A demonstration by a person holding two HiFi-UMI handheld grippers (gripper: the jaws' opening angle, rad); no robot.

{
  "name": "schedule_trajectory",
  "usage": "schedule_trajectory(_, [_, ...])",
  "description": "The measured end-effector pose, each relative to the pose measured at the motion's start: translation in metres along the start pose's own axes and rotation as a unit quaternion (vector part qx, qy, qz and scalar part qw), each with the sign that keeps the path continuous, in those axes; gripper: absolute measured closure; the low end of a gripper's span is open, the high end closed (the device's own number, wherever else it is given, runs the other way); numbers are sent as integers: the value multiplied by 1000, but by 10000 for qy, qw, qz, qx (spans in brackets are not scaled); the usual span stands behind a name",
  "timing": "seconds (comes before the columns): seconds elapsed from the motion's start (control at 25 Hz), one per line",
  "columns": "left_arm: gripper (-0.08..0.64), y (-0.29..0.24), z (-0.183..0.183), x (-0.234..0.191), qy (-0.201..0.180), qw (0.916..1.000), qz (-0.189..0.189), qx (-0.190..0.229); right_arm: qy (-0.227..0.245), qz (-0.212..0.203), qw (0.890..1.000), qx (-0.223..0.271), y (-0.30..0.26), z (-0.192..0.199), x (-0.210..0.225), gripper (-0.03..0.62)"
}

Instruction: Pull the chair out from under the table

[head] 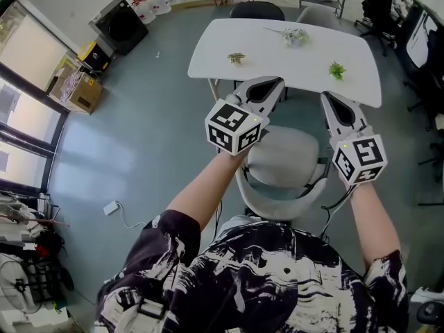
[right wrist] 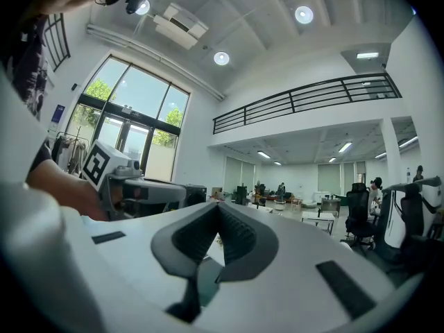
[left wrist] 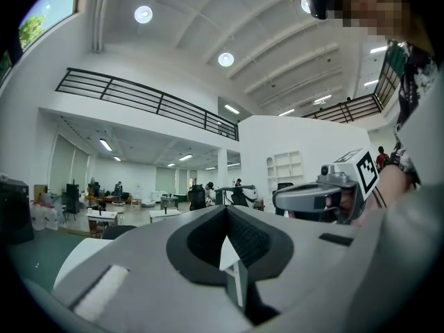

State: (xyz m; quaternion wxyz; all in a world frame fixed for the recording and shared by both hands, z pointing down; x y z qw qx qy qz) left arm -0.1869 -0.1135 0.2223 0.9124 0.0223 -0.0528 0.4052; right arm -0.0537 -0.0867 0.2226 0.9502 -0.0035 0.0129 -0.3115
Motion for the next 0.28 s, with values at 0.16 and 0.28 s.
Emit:
schedule_trajectory(0.16, [556, -3, 3, 1, 5, 10000, 7, -9, -20, 10, 10000, -16, 0, 4, 3, 591])
schedule_trajectory(0.28, [556, -7, 5, -1, 11, 10000, 11, -12, -19, 9, 10000, -26, -2, 6, 6, 592])
Point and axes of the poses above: the fingertips, and each gripper's own axes: y backward along the fingers, x to its right, z out of its underside, the point moved 3 cm from there along y, backward along the fingers, and after that the axes turned 5 degrees about -y, right-handed, at the moved point
